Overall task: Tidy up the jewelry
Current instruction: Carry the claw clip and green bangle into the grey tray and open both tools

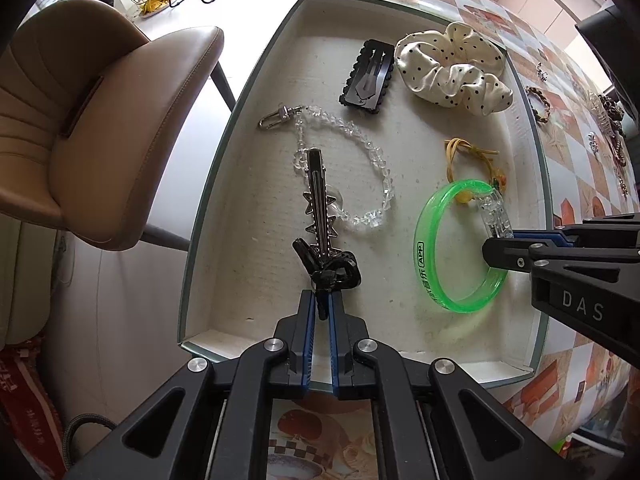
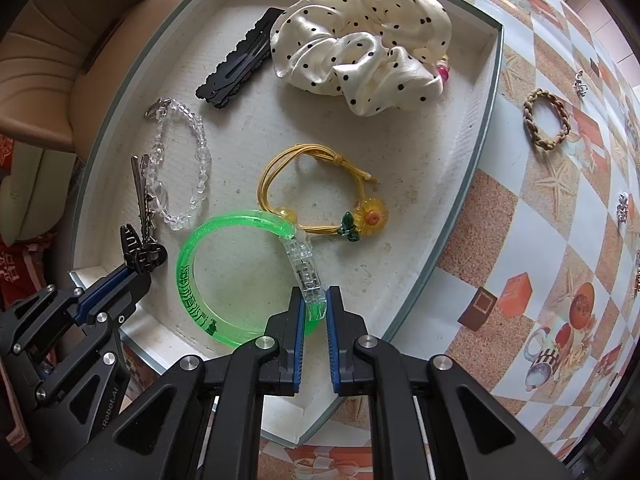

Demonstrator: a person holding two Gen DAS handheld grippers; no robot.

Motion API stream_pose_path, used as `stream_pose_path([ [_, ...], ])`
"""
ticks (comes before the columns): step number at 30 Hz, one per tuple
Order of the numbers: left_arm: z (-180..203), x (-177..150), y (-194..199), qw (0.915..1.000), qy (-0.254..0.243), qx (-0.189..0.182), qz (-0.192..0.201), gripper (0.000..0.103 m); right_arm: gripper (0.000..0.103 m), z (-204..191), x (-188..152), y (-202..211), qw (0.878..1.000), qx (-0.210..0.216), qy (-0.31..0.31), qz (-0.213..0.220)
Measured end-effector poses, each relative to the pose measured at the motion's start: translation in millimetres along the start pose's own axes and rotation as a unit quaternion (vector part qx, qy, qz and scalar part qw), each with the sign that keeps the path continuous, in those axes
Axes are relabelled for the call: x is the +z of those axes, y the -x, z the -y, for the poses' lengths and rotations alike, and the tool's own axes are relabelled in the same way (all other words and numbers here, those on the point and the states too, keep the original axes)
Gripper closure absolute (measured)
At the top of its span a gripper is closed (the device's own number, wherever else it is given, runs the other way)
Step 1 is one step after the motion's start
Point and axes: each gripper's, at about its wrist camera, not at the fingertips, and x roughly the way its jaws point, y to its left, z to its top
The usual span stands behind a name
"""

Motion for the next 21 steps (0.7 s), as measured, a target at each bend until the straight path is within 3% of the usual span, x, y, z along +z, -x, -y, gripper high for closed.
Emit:
stream_pose_path([
  [4,0.5,1.3,2.0,1.0000,-0.001,0.002,0.001,0.094,0.090,-0.6,3.5,0.3,1.000,0.005,-0.001,-0.002],
  [6,0.9,2.0,3.5,1.0000,-0.002,0.004,0.002,0.094,0.084,-1.5,4.7,7.7,1.000,0.008,-0.001,-0.003],
  [8,1.8,2.5,5.8,1.0000,-0.003,0.007,0.004,0.094,0.063,-0.8,6.0,16.1,1.000,0.010,-0.002,0.005],
  [21,5.4,1.9,26.2,0.9998,-0.002,0.018,0.013,0.093,0.051,19.4,3.1,71.4,0.998,0.024,-0.027,0.051],
])
